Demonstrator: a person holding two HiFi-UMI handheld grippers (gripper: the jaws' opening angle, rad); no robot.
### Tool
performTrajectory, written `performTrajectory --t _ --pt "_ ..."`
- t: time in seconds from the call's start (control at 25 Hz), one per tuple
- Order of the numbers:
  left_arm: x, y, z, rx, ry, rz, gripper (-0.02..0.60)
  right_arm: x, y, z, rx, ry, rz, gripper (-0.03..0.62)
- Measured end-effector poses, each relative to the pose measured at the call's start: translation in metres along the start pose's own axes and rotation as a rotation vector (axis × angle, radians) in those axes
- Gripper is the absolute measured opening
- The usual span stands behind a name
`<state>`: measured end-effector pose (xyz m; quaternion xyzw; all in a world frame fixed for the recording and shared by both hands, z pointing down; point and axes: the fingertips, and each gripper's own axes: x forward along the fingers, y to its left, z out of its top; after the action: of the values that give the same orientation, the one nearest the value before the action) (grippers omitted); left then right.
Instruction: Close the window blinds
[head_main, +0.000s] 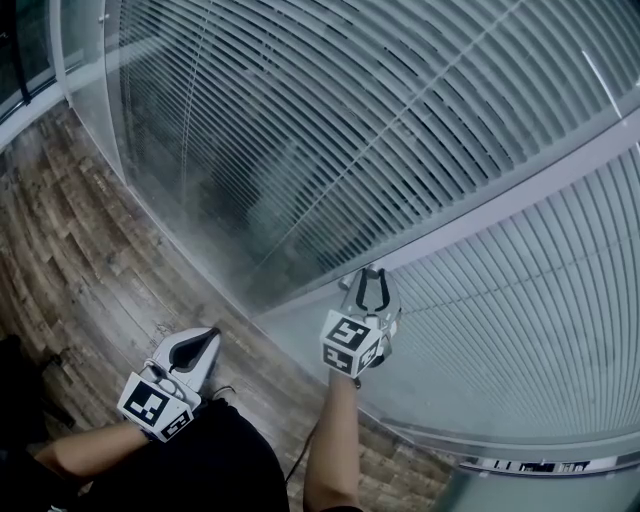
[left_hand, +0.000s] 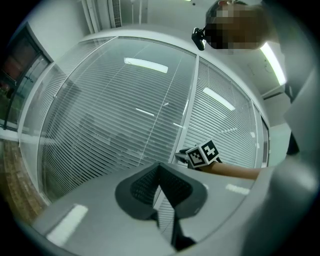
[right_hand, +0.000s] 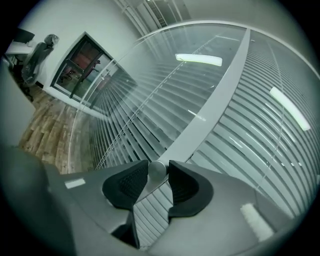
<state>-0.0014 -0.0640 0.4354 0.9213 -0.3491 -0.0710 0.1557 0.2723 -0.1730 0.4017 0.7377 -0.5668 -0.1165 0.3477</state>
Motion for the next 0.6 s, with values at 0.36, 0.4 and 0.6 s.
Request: performTrajectory --t 0.36,0.4,0.6 --pt "0.000 -0.005 0.000 0.009 0.004 -0.004 0.002 -0.001 -0.007 -0.001 0.345 -0.066 0.027 0.130" --pt "0.001 -0.005 0.001 0.010 0.004 -0.001 0.002 -0.001 -0.009 -0.002 0.396 -0.077 0.025 0.130" --pt "0.001 -0.008 0.002 0.008 0.009 -0.001 0.002 -0.004 -0.016 -0.003 0.650 -0.111 0.026 0.130"
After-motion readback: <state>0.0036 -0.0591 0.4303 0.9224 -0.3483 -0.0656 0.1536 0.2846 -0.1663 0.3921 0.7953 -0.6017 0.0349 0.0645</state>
